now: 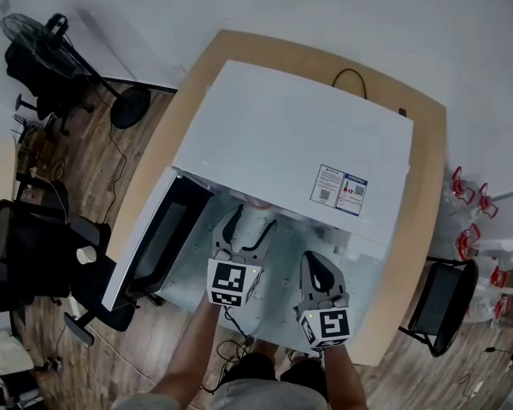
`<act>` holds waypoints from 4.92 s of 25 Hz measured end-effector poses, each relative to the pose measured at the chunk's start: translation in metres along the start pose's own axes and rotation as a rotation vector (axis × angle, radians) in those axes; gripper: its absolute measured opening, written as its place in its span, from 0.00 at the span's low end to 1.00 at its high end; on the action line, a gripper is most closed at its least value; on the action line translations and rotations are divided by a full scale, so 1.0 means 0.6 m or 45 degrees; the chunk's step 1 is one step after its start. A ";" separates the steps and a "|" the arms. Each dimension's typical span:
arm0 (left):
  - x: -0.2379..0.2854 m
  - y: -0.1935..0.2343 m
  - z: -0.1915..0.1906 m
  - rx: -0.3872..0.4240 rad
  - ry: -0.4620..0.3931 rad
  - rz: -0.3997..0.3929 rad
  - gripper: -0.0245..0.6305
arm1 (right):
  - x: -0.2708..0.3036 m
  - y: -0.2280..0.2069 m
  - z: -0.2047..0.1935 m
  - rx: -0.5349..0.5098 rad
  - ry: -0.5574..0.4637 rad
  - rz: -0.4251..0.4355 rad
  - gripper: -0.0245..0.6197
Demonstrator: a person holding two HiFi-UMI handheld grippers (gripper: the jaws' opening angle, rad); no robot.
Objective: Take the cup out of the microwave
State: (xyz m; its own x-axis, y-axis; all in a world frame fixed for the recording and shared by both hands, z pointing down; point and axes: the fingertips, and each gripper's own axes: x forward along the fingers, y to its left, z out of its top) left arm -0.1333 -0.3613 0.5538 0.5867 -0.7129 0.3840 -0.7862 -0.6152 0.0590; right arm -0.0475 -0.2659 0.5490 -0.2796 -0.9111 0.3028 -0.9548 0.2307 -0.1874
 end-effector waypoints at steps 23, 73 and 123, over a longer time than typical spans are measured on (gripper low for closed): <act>0.080 0.033 0.005 -0.039 0.028 0.028 0.57 | 0.000 -0.031 -0.033 0.047 0.059 -0.050 0.07; -0.225 -0.152 0.028 0.012 -0.095 0.269 0.57 | -0.205 -0.028 0.028 -0.114 -0.071 0.128 0.07; -0.233 -0.587 -0.243 -0.009 0.039 -0.055 0.57 | -0.510 -0.221 -0.213 -0.049 0.000 -0.075 0.07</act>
State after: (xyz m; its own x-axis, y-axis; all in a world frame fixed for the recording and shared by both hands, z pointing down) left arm 0.0335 0.0040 0.6137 0.6140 -0.6751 0.4091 -0.7616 -0.6427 0.0826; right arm 0.1517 0.0261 0.6006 -0.2228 -0.9236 0.3121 -0.9728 0.1895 -0.1335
